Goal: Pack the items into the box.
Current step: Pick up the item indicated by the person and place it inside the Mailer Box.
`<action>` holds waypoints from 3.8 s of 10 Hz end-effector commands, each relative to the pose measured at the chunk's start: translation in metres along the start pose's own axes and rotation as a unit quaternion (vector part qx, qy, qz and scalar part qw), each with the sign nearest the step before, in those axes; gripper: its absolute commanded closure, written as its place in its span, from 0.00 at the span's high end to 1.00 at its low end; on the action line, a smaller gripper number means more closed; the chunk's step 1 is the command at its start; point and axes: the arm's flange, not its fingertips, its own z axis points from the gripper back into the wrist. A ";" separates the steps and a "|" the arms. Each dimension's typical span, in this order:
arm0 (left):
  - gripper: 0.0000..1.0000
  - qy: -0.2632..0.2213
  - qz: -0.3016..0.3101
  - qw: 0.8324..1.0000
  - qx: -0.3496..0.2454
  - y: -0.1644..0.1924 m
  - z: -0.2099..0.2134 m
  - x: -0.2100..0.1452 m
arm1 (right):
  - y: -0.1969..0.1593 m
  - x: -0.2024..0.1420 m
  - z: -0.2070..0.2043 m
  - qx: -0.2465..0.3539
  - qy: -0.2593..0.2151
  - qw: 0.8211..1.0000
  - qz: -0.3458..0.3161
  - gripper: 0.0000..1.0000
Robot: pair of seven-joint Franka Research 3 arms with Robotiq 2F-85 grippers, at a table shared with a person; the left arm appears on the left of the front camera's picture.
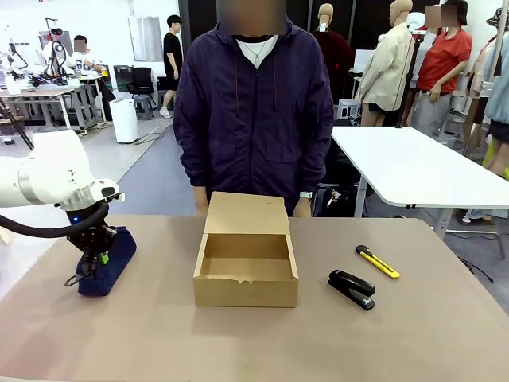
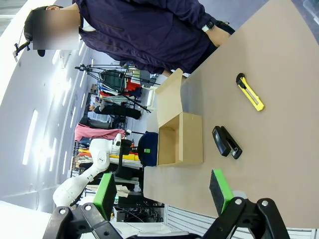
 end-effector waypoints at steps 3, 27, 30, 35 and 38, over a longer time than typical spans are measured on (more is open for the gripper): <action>0.00 0.002 0.017 1.000 0.006 -0.001 0.025 -0.003 | 0.002 0.003 -0.001 0.013 -0.009 1.000 0.009 1.00; 0.00 -0.152 -0.779 0.603 -0.078 -0.340 0.211 0.065 | 0.002 0.003 -0.001 0.013 -0.009 1.000 0.009 1.00; 0.00 -0.001 -0.762 0.648 -0.021 -0.333 0.216 0.043 | 0.002 0.003 -0.001 0.013 -0.009 1.000 0.009 1.00; 0.00 -0.024 -0.768 0.638 -0.043 -0.328 0.206 0.038 | 0.002 0.003 -0.001 0.013 -0.009 1.000 0.009 1.00; 0.00 -0.014 -0.765 0.643 -0.036 -0.328 0.200 0.039 | 0.002 0.003 -0.001 0.013 -0.009 1.000 0.009 1.00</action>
